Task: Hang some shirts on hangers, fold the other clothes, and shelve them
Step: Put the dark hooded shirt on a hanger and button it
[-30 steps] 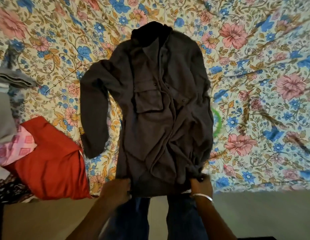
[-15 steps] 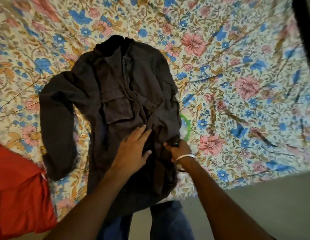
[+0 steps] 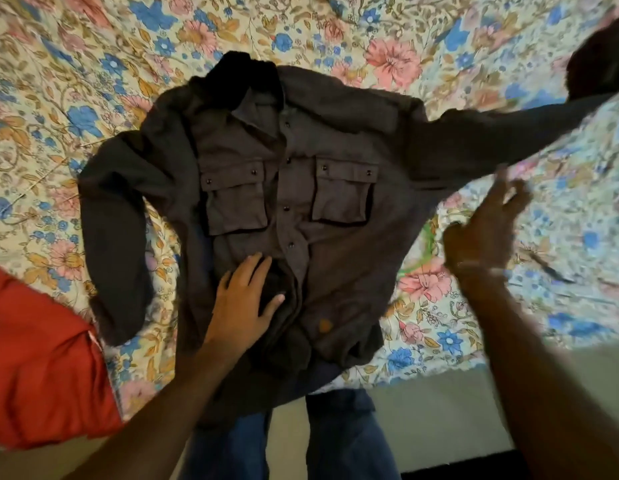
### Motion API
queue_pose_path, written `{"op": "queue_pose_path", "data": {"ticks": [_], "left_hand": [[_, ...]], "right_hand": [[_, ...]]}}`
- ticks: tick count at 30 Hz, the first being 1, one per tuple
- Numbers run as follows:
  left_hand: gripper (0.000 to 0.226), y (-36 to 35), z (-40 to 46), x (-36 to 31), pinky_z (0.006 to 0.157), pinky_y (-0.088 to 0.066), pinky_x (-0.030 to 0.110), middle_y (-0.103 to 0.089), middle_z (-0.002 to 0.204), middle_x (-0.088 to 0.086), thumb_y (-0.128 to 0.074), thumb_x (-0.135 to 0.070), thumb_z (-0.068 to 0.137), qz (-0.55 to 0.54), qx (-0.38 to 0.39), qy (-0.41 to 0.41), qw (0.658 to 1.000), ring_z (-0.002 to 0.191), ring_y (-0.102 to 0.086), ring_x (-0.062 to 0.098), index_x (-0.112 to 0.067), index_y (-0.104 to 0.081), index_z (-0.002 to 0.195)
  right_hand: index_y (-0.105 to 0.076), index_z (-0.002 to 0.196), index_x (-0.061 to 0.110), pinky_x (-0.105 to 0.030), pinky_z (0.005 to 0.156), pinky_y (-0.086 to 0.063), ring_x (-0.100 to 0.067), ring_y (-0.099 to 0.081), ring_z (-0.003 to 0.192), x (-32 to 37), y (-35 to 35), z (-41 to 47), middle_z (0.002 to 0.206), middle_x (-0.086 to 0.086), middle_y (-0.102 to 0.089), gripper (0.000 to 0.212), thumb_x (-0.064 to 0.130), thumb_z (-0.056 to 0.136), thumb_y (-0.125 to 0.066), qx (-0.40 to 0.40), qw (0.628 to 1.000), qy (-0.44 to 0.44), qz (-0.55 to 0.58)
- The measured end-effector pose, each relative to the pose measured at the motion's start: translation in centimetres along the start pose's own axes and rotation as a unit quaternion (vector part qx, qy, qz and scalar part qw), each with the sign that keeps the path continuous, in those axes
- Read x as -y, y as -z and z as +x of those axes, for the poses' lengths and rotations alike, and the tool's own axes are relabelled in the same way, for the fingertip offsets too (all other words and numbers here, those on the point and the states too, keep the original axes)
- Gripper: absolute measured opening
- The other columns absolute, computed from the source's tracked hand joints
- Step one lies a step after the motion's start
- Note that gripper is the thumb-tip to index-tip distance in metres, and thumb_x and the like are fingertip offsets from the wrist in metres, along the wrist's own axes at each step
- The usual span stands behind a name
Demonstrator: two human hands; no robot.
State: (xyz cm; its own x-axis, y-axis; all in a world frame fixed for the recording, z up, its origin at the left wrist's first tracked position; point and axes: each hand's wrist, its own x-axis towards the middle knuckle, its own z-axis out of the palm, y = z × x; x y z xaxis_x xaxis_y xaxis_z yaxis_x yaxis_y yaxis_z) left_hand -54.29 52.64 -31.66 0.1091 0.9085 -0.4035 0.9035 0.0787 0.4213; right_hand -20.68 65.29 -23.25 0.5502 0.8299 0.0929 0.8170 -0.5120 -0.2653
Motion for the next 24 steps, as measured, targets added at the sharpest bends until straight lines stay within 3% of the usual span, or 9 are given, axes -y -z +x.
{"op": "queue_pose_path", "data": {"ticks": [1,3,6,10,13,15,18,21,24], "left_hand": [[0.078,-0.5,-1.5,0.2,0.120,-0.027,0.052,-0.023,0.164,-0.001,-0.038,-0.071,0.096,-0.007,-0.020,-0.010,1.000,0.151,-0.023,0.022,-0.027,-0.025,0.159],[0.091,-1.6,-5.0,0.7,0.117,-0.030,0.051,-0.029,0.159,0.001,-0.045,-0.081,0.087,-0.009,-0.011,-0.014,1.000,0.145,-0.031,0.024,-0.027,-0.028,0.158],[0.113,-3.7,-9.0,2.1,0.108,-0.037,0.055,-0.031,0.151,0.004,-0.064,-0.085,0.068,0.036,0.075,0.015,0.996,0.137,-0.034,0.029,-0.032,-0.023,0.159],[0.103,-4.9,-10.1,4.2,0.090,-0.053,0.057,-0.049,0.139,0.012,-0.085,-0.028,0.073,0.054,0.078,0.025,0.995,0.122,-0.053,0.039,-0.028,-0.024,0.156],[0.068,-4.6,-9.9,4.9,0.089,-0.056,0.052,-0.063,0.125,0.013,-0.072,-0.009,0.083,-0.025,0.024,0.028,0.999,0.111,-0.061,0.039,-0.020,-0.044,0.144],[0.041,-4.2,-10.0,5.0,0.090,-0.054,0.046,-0.063,0.121,0.011,-0.056,-0.017,0.091,-0.057,0.006,0.013,0.998,0.109,-0.061,0.035,-0.017,-0.053,0.132],[0.036,-3.7,-11.4,5.6,0.091,-0.050,0.038,-0.057,0.117,0.004,-0.037,-0.031,0.093,-0.103,0.050,-0.011,0.993,0.107,-0.057,0.024,-0.017,-0.057,0.121],[0.038,-3.6,-13.8,7.3,0.088,-0.053,0.041,-0.057,0.114,0.005,-0.035,-0.033,0.094,-0.081,0.046,0.002,0.996,0.101,-0.060,0.025,-0.014,-0.059,0.117],[0.034,-3.4,-15.0,9.3,0.076,-0.054,0.038,-0.056,0.105,0.004,-0.054,-0.041,0.093,-0.021,0.057,0.031,0.998,0.089,-0.060,0.022,-0.015,-0.057,0.115]], "right_hand": [[-0.025,0.155,0.021,-0.043,0.085,-0.057,-0.033,-0.059,0.111,0.3,-0.2,-3.5,0.158,-0.019,-0.022,0.081,0.004,0.087,-0.067,0.108,0.991,0.051,0.052],[-0.035,0.149,0.018,-0.047,0.090,-0.055,-0.032,-0.054,0.114,-1.0,-1.0,-11.6,0.149,-0.013,-0.030,0.077,0.021,0.083,-0.074,0.212,0.961,0.132,0.119],[-0.043,0.142,0.017,-0.049,0.094,-0.050,-0.035,-0.049,0.122,-3.5,-3.0,-21.2,0.141,-0.013,-0.039,0.080,0.038,0.072,-0.075,0.357,0.916,0.164,0.075],[-0.045,0.145,0.016,-0.054,0.106,-0.042,-0.038,-0.038,0.133,-5.8,-4.1,-23.6,0.148,-0.015,-0.036,0.090,0.026,0.061,-0.076,0.349,0.919,0.184,-0.002],[-0.057,0.127,0.011,-0.047,0.092,-0.048,-0.036,-0.048,0.115,-5.6,-4.6,-22.7,0.130,-0.016,-0.052,0.056,0.014,0.074,-0.073,0.289,0.946,0.144,0.032],[-0.064,0.112,0.008,-0.039,0.079,-0.050,-0.029,-0.058,0.096,-4.9,-4.1,-21.9,0.106,-0.013,-0.064,0.024,0.010,0.088,-0.063,0.239,0.962,0.070,0.111],[-0.066,0.114,0.003,-0.026,0.078,-0.043,-0.021,-0.060,0.088,-5.1,-2.0,-21.0,0.095,-0.007,-0.065,0.027,0.005,0.093,-0.049,0.101,0.969,-0.130,0.185],[-0.064,0.114,-0.005,-0.026,0.082,-0.041,-0.039,-0.061,0.105,-9.5,-1.7,-21.4,0.109,-0.025,-0.066,0.031,0.004,0.091,-0.046,-0.014,0.888,-0.407,0.214],[-0.056,0.132,0.001,-0.043,0.089,-0.049,-0.044,-0.060,0.113,-13.3,-2.0,-22.5,0.124,-0.026,-0.060,0.038,0.006,0.095,-0.051,0.044,0.797,-0.579,0.168]]}}
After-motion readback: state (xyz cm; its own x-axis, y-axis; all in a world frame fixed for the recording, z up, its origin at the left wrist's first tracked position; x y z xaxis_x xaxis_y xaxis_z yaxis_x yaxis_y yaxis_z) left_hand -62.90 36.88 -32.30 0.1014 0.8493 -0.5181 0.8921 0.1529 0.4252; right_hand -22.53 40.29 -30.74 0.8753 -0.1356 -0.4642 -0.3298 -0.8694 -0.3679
